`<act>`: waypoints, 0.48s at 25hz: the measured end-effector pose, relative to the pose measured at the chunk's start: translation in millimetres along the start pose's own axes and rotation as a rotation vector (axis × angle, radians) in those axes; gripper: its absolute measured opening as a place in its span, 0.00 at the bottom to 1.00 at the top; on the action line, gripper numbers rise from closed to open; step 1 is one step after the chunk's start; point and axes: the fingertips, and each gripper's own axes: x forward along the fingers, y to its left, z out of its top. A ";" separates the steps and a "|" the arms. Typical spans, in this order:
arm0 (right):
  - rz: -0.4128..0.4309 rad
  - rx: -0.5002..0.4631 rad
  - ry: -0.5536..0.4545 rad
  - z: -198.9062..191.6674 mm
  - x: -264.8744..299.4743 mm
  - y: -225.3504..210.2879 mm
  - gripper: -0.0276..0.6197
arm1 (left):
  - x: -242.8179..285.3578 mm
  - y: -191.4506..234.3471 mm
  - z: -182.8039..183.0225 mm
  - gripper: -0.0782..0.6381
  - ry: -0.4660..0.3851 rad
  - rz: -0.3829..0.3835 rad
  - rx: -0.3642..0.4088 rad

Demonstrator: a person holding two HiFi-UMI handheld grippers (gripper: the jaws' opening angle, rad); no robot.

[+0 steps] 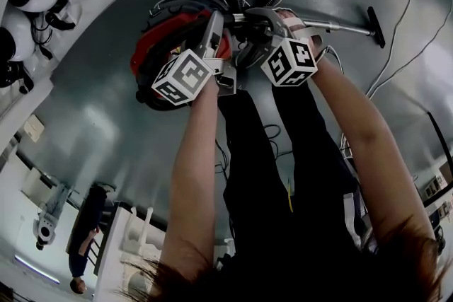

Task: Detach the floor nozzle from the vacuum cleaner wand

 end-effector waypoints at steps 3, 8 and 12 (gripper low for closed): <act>-0.017 -0.045 0.002 -1.0 -2.6 3.5 0.30 | -3.8 -3.8 -4.1 0.38 0.018 0.012 -0.033; -0.043 -0.048 0.069 -5.5 -2.3 6.0 0.31 | -10.1 -9.0 -11.7 0.37 0.058 0.031 -0.053; -0.062 -0.112 0.121 -4.2 -4.5 4.4 0.31 | -12.3 -21.7 -13.4 0.37 0.077 0.024 -0.087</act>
